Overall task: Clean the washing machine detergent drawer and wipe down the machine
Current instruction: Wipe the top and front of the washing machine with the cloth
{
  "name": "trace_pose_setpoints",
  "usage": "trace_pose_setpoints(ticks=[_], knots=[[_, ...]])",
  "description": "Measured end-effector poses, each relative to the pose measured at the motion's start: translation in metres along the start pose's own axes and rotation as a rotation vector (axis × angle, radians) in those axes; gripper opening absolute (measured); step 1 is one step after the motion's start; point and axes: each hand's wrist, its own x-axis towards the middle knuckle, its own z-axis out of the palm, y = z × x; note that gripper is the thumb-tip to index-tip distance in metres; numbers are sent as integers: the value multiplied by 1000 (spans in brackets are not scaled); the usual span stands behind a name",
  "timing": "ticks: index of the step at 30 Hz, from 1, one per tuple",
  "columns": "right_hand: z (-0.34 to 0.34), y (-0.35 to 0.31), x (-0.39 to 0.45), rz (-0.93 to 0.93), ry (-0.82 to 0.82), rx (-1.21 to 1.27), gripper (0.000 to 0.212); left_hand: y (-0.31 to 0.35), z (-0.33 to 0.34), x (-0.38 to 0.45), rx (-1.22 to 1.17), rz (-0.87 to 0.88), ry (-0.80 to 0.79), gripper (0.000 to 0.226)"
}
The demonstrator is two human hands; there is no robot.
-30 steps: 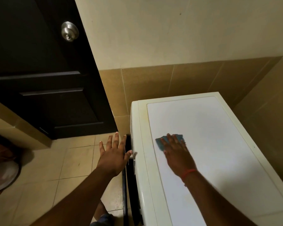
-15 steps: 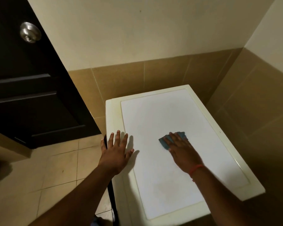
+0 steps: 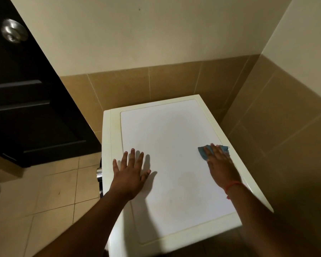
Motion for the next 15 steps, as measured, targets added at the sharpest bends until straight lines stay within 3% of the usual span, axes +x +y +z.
trace_pose_setpoints(ticks=[4, 8, 12, 15], knots=[[-6, 12, 16, 323, 1, 15, 56, -5, -1, -2, 16, -43, -17, 72], [-1, 16, 31, 149, -47, 17, 55, -6, 1, -3, 35, -36, -11, 73], [-9, 11, 45, 364, -90, 70, 58, -9, 1, -2, 29, -61, -12, 72], [2, -21, 44, -8, -83, 23, 59, -9, 0, -2, 19, -49, -8, 73]])
